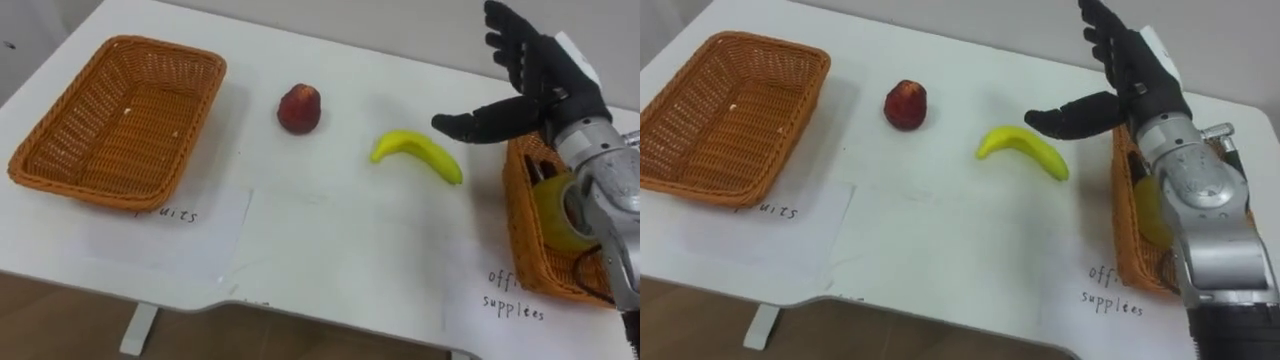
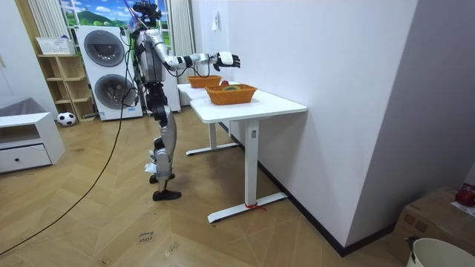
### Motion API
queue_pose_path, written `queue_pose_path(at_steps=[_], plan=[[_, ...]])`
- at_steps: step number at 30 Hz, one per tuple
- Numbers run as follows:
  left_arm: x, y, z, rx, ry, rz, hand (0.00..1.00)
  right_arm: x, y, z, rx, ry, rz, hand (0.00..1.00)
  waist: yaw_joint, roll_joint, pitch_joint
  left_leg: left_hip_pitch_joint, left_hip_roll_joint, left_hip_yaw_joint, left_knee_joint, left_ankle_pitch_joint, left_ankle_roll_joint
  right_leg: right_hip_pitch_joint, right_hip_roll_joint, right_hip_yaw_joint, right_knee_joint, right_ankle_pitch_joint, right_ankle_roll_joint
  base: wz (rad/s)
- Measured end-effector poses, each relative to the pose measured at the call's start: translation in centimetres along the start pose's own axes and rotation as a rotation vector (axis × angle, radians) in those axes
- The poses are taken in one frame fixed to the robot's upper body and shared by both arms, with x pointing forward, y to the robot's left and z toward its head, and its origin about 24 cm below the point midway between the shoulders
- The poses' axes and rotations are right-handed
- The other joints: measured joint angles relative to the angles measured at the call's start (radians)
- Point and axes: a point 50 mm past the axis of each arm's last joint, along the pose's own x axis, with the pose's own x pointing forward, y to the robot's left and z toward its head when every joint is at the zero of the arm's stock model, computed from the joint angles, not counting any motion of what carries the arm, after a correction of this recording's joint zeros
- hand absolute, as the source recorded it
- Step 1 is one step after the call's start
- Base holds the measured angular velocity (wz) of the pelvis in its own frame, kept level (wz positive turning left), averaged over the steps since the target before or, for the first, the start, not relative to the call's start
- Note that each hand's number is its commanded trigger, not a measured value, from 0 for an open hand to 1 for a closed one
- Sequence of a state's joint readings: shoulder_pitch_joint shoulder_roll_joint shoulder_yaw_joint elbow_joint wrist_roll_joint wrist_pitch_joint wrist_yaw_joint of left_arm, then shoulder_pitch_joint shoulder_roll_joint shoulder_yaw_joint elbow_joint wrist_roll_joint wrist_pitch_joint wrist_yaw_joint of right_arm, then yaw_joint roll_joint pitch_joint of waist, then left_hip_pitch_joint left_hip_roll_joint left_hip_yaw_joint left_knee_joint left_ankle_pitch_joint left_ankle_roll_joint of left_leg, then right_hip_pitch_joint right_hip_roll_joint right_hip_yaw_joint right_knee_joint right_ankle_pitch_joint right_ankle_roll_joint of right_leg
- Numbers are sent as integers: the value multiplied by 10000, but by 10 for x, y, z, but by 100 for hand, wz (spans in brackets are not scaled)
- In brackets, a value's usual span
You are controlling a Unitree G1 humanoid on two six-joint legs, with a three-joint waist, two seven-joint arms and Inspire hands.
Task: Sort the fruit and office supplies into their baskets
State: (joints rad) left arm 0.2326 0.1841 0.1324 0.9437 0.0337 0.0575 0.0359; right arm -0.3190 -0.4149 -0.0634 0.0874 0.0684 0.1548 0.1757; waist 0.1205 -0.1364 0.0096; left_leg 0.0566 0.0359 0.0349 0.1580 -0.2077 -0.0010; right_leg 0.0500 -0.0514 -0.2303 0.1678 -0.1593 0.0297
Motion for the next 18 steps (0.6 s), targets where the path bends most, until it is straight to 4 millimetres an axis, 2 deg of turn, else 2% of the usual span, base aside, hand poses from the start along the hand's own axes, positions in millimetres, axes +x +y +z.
queue_pose_path(at_steps=[2,6,12,18], plan=[[0,3,-1,15,116,-58,0,2,0,-2,-29,123,-3,0,-22,-39,-26,-56,-6,-81,39,0,0,2,-7,-84,2,0,0,11],[0,6,-5,61,323,-37,0,3,2,-10,-383,534,95,0,166,-117,-66,-90,-5,-116,57,1,-1,0,-4,-103,-2,0,0,1],[-1,8,-13,106,716,18,0,6,13,-15,-831,808,646,0,212,-164,-61,-199,-19,-184,107,4,-7,0,-31,-228,-3,0,0,5],[0,10,-12,139,684,-13,0,14,8,-5,-1248,622,867,0,251,-244,-38,-426,-81,-238,301,7,-10,-144,-95,-284,19,-1,0,3]])
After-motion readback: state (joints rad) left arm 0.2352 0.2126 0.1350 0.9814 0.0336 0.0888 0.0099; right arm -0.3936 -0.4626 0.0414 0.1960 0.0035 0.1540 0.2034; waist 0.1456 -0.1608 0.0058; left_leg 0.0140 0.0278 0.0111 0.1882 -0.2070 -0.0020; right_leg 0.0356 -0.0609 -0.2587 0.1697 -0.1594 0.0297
